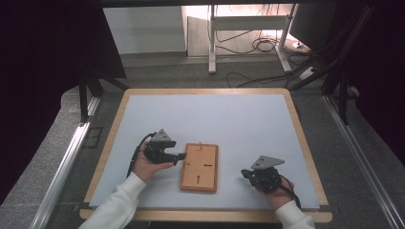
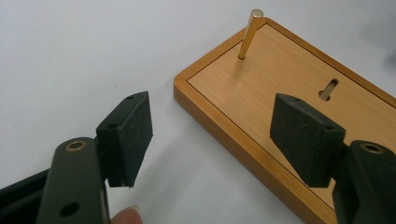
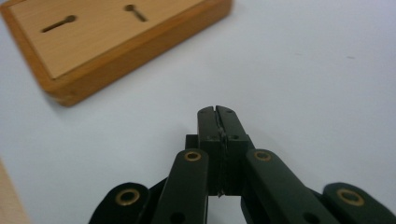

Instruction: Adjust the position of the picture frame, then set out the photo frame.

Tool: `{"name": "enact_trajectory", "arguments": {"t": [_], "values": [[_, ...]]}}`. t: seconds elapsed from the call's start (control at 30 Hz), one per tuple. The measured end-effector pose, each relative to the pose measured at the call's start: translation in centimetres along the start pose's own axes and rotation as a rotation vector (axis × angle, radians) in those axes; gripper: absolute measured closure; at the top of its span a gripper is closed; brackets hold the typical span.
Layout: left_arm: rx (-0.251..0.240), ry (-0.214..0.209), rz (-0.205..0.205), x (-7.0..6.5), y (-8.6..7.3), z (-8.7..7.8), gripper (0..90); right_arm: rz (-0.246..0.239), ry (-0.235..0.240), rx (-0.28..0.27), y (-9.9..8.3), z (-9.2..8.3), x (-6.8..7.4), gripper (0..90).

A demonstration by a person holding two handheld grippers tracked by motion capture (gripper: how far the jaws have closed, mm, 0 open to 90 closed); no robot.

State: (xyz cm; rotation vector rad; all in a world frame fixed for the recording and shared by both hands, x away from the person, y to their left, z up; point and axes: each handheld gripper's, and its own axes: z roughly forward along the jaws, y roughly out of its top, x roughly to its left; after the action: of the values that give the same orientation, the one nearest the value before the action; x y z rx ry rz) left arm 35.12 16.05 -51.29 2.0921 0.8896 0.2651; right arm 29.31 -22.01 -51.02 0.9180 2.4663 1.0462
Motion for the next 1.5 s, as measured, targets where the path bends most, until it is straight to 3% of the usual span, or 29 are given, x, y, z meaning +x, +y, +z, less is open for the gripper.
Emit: {"name": "enact_trajectory", "arguments": {"t": [0.23, 0.27, 0.33, 0.4, 0.53, 0.63, 0.67, 0.87, 1.17, 1.5], "values": [[0.008, -0.001, 0.007, 0.0, -0.1, 0.2, 29.7, 0.019, -0.019, -0.002, -0.4, -0.3, -0.9, 86.4], [0.009, -0.001, 0.009, 0.0, -0.1, 0.2, 29.7, 0.013, -0.013, -0.003, -0.4, -0.1, -0.9, 78.3], [0.010, -0.002, 0.009, 0.0, -0.1, 0.2, 29.6, 0.007, -0.005, -0.004, -0.4, -0.1, -0.9, 73.2], [0.014, -0.006, 0.013, 0.0, -0.2, 0.3, 29.5, 0.005, 0.001, -0.001, -0.4, 0.2, -0.6, 52.4], [0.022, 0.002, 0.024, 0.0, -0.2, 0.4, 29.3, 0.016, -0.024, -0.015, -0.4, 0.3, -0.4, 37.9], [0.019, -0.003, 0.027, -0.1, -0.2, 0.4, 29.6, 0.027, -0.029, -0.023, -0.3, 0.2, -0.4, 32.9], [0.006, -0.034, 0.042, -0.1, -0.1, 0.4, 29.6, 0.025, -0.031, -0.028, -0.3, 0.2, -0.4, 30.1], [-0.010, -0.040, 0.085, -0.1, 0.2, 0.7, 30.1, 0.011, -0.021, -0.031, -0.4, 0.4, -0.3, 26.0], [-0.026, -0.062, 0.111, -0.1, 1.5, 1.8, 29.9, 0.013, -0.026, -0.023, -0.3, 0.6, -0.1, 25.2], [-0.006, -0.113, 0.170, -0.6, 3.9, 4.9, 40.1, 0.013, -0.021, -0.006, -0.2, 1.0, 0.2, 25.2]]}}
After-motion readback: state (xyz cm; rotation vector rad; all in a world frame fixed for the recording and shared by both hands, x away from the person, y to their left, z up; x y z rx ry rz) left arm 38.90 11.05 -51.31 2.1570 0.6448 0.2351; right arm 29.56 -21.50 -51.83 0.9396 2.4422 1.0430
